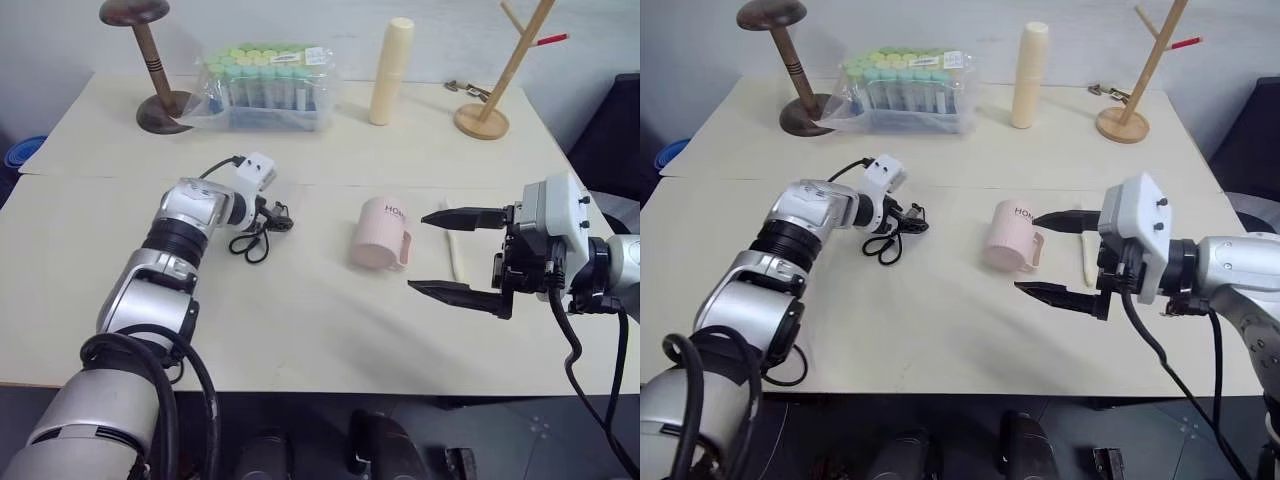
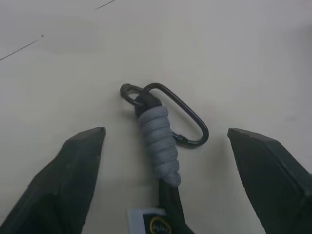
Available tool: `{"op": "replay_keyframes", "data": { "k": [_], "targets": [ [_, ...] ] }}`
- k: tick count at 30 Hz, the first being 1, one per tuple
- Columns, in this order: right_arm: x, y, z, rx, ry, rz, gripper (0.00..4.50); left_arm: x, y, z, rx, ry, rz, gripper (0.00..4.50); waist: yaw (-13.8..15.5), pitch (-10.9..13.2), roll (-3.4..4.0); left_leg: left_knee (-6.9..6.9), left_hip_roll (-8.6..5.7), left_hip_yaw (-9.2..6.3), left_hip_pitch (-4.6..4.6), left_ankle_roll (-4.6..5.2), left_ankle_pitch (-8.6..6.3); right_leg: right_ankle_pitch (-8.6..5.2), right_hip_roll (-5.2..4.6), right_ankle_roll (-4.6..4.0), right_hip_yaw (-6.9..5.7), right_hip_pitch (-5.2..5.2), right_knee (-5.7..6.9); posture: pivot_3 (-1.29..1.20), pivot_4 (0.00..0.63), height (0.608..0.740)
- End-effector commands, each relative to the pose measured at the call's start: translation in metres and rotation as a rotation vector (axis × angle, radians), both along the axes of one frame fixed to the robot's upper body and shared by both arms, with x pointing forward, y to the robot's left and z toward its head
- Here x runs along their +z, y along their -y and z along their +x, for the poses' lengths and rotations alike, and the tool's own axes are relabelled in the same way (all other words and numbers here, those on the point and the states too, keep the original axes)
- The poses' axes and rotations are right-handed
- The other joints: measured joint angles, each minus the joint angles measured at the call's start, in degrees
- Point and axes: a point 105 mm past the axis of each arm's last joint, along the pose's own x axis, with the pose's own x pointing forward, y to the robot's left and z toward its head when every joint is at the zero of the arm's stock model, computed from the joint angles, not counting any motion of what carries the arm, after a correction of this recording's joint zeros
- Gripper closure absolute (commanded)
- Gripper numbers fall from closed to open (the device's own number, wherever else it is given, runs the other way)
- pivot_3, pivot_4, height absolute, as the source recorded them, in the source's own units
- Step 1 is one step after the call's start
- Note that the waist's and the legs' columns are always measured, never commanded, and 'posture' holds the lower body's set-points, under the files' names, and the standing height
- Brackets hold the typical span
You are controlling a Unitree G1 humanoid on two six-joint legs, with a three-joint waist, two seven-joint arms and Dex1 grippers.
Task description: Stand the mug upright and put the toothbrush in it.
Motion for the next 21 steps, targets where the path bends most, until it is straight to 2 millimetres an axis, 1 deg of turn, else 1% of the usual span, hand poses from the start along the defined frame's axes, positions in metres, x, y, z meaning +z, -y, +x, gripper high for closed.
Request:
{"op": "replay_keyframes", "data": {
  "k": [1,6,10,11,12,13,15,16,17,19,21],
  "targets": [
    [0.007,-0.002,-0.004,-0.005,0.047,0.008,0.00,-0.001,0.002,0.001,-0.005,-0.007,-0.001,1.54,0.01,0.00,0.00,0.01,0.00,-0.01,0.00,0.00,0.00,0.00,0.00,0.00,0.00,0.01,0.01,0.00,0.150,0.740],
    [0.006,-0.001,0.001,-0.026,0.056,0.015,0.00,-0.003,-0.007,0.000,0.031,-0.035,-0.019,3.03,-0.01,0.00,0.00,0.02,0.00,-0.02,0.01,0.00,0.00,0.00,-0.02,0.00,0.00,0.01,0.02,0.00,0.150,0.740],
    [0.006,-0.003,0.006,-0.025,0.053,0.037,0.00,-0.004,-0.026,-0.002,0.065,-0.041,0.001,4.25,-0.12,0.00,0.00,0.02,0.01,-0.02,0.01,0.00,0.00,0.00,-0.02,0.00,0.00,0.01,0.03,0.00,0.150,0.740],
    [0.006,-0.004,0.007,-0.022,0.052,0.042,0.00,-0.003,-0.035,-0.003,0.100,-0.046,0.000,4.44,-0.18,0.00,0.00,0.02,0.01,-0.02,0.02,0.00,0.00,0.00,-0.01,0.00,0.00,0.01,0.03,0.00,0.150,0.740],
    [0.005,-0.005,0.008,-0.018,0.051,0.044,0.00,-0.001,-0.045,-0.003,0.140,-0.048,-0.002,4.44,-0.37,0.00,0.00,0.01,0.02,-0.02,0.03,0.00,0.00,0.00,-0.01,0.00,0.00,0.01,0.04,0.00,0.150,0.740],
    [0.005,-0.007,0.010,-0.013,0.050,0.046,0.00,0.002,-0.065,-0.004,0.206,-0.035,-0.001,4.44,-0.48,0.00,0.00,0.00,0.04,-0.01,0.03,0.00,0.00,0.00,0.01,0.00,0.00,-0.02,0.04,0.00,0.150,0.740],
    [0.004,-0.011,0.009,0.014,0.044,0.053,0.00,0.010,-0.114,-0.010,0.369,-0.002,-0.015,4.44,-1.58,0.00,0.00,-0.03,0.07,0.01,0.05,-0.01,0.01,0.00,0.01,0.00,0.00,-0.05,0.08,0.00,0.150,0.740],
    [0.004,-0.014,0.008,0.034,0.038,0.059,0.00,0.012,-0.140,-0.019,0.436,0.005,-0.014,4.44,-2.44,0.00,0.00,-0.06,0.11,0.03,0.04,-0.02,0.01,-0.01,0.02,-0.01,0.00,-0.12,0.10,0.00,0.150,0.740],
    [0.004,-0.017,0.007,0.054,0.032,0.065,0.00,0.012,-0.161,-0.028,0.492,0.004,-0.011,4.44,-2.64,0.00,0.00,-0.15,0.12,0.03,0.11,-0.04,0.02,-0.02,0.02,-0.05,-0.01,-0.21,0.16,0.00,0.150,0.740],
    [0.004,-0.021,0.004,0.087,0.022,0.075,0.00,0.011,-0.192,-0.045,0.573,-0.004,-0.008,4.44,-3.22,0.00,0.00,-0.18,0.11,0.01,0.14,-0.04,0.02,-0.07,-0.01,-0.12,-0.13,-0.25,0.22,0.00,0.150,0.740],
    [0.005,-0.025,0.003,0.121,0.011,0.086,0.00,0.009,-0.221,-0.065,0.650,-0.016,-0.014,4.44,-3.07,0.00,0.00,-0.20,0.12,0.01,0.16,-0.04,0.02,-0.08,-0.03,-0.15,-0.17,-0.27,0.23,0.00,0.150,0.740]
  ]
}}
